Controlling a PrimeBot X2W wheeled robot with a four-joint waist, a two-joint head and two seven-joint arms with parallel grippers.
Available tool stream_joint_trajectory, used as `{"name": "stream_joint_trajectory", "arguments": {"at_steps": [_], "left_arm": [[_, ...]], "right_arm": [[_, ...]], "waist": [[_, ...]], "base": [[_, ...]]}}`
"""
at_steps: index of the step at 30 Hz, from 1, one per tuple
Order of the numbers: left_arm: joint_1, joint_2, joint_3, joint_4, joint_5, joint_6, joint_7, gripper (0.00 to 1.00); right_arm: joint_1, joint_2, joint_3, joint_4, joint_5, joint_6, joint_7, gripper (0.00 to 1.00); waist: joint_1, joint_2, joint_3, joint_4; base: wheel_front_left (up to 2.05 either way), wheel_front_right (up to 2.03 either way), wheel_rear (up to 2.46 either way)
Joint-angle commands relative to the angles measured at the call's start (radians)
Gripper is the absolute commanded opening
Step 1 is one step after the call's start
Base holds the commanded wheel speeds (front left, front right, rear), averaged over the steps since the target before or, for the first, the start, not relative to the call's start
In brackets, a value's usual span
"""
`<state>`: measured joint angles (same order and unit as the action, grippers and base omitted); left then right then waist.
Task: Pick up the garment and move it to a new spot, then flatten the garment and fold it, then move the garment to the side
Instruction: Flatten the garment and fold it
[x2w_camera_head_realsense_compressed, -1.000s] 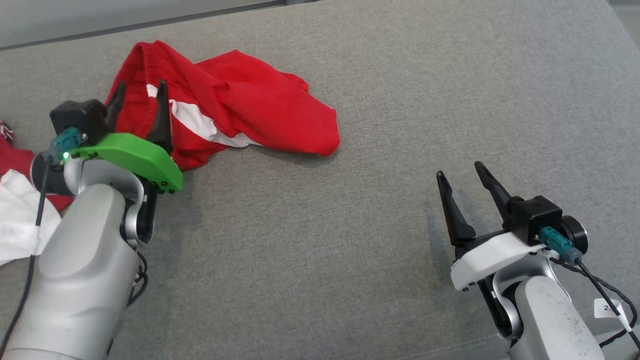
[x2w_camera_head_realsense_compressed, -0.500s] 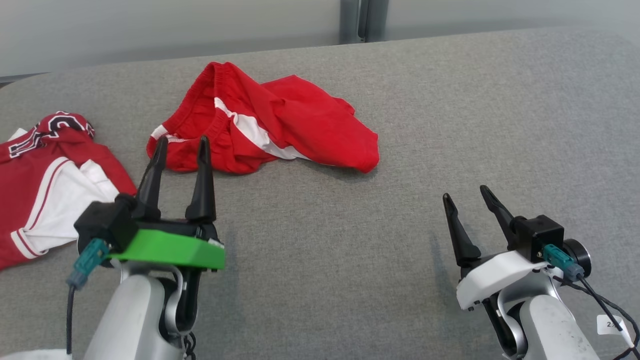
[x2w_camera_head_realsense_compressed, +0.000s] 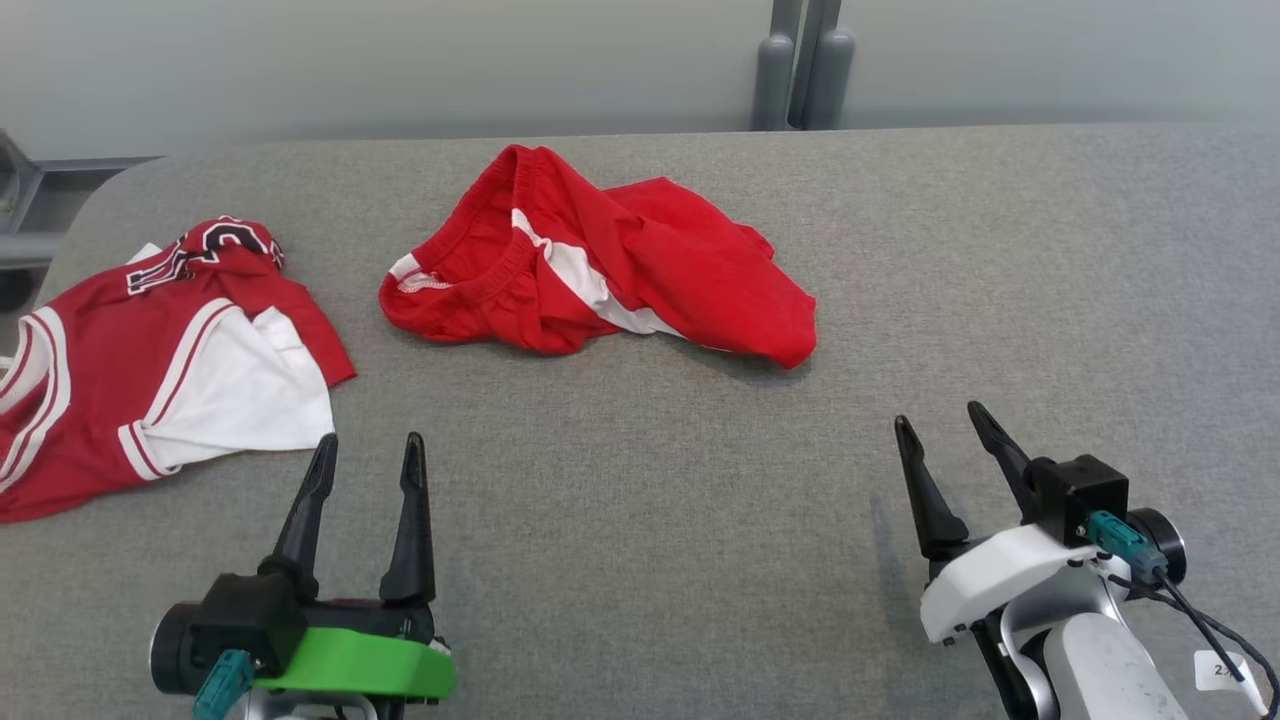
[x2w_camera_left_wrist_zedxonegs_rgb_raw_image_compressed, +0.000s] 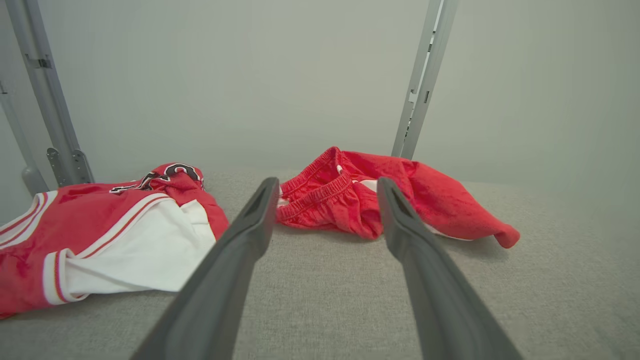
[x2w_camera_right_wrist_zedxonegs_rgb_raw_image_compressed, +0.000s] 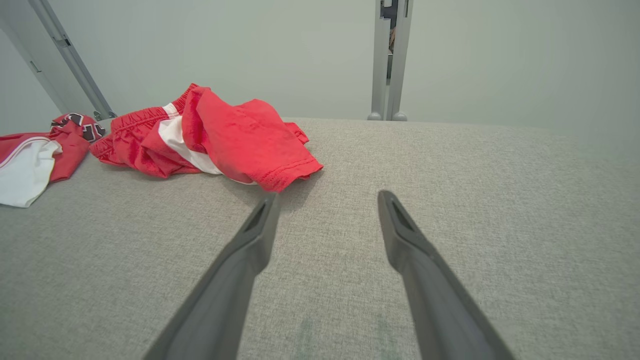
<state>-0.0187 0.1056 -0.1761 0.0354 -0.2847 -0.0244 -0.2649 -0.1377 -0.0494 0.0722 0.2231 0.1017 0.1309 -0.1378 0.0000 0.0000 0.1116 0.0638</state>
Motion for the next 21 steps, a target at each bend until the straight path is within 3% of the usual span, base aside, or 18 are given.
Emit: {"name": "stream_joint_trajectory", "arguments": {"at_steps": [1,8,21], "left_arm": [[0.025,-0.01,0.008,-0.009,0.011,0.001,-0.001,1.0],[0.04,-0.033,0.014,-0.01,0.034,-0.033,-0.001,1.0],[-0.008,-0.052,-0.01,0.015,0.042,-0.067,-0.001,1.0]], "right_arm": [[0.009,-0.002,-0.004,0.005,-0.01,0.0,0.001,1.0],[-0.045,-0.002,-0.02,0.062,-0.02,0.0,0.018,1.0],[-0.25,-0.019,-0.018,0.316,0.029,0.0,0.02,1.0]], "waist": [[0.0,0.0,-0.002,0.025],[0.0,0.0,0.025,0.097],[0.0,0.0,0.107,0.2]], "base": [[0.0,0.0,0.0],[0.0,0.0,0.0],[0.0,0.0,0.0]]}}
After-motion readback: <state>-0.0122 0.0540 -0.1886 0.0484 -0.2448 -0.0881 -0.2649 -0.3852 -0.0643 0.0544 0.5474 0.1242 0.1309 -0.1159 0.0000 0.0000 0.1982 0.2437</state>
